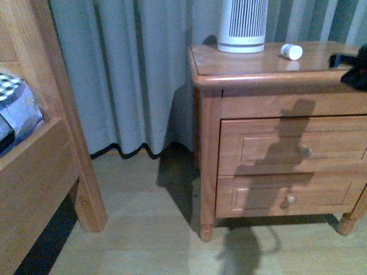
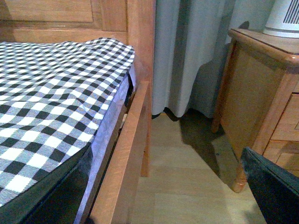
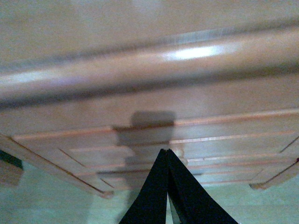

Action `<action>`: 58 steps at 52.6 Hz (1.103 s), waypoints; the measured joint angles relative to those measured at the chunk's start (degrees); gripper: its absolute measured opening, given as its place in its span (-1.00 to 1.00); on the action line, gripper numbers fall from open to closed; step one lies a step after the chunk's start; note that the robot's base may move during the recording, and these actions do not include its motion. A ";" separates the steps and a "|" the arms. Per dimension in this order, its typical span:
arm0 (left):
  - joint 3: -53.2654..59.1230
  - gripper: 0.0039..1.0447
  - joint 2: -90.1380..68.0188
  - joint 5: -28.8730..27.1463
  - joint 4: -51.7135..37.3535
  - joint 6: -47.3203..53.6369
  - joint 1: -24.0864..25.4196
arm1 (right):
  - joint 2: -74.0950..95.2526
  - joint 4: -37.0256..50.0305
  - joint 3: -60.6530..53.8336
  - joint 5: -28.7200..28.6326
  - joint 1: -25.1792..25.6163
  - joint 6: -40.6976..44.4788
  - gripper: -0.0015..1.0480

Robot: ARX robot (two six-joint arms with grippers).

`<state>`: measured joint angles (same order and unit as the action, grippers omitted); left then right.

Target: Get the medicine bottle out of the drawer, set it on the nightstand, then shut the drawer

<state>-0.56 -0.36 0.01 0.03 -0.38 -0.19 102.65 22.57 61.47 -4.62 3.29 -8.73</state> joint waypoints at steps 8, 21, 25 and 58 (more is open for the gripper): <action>0.00 0.88 0.00 0.00 0.00 0.00 0.00 | -18.27 -3.48 0.37 -6.49 0.46 -2.14 -0.86; 0.00 0.88 0.00 0.02 0.00 0.00 0.00 | -62.38 -19.54 -25.29 3.80 -2.95 6.43 -0.94; 0.00 0.88 0.00 -0.02 0.00 0.00 0.00 | -73.53 -20.70 -34.88 4.15 -3.15 7.32 -0.94; 0.00 0.88 0.02 0.00 0.00 0.00 0.00 | -102.27 -22.69 -60.61 4.46 -3.17 8.52 -0.83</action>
<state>-0.56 -0.34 0.01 0.03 -0.38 -0.19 0.38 -0.12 0.86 -0.16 0.12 -0.21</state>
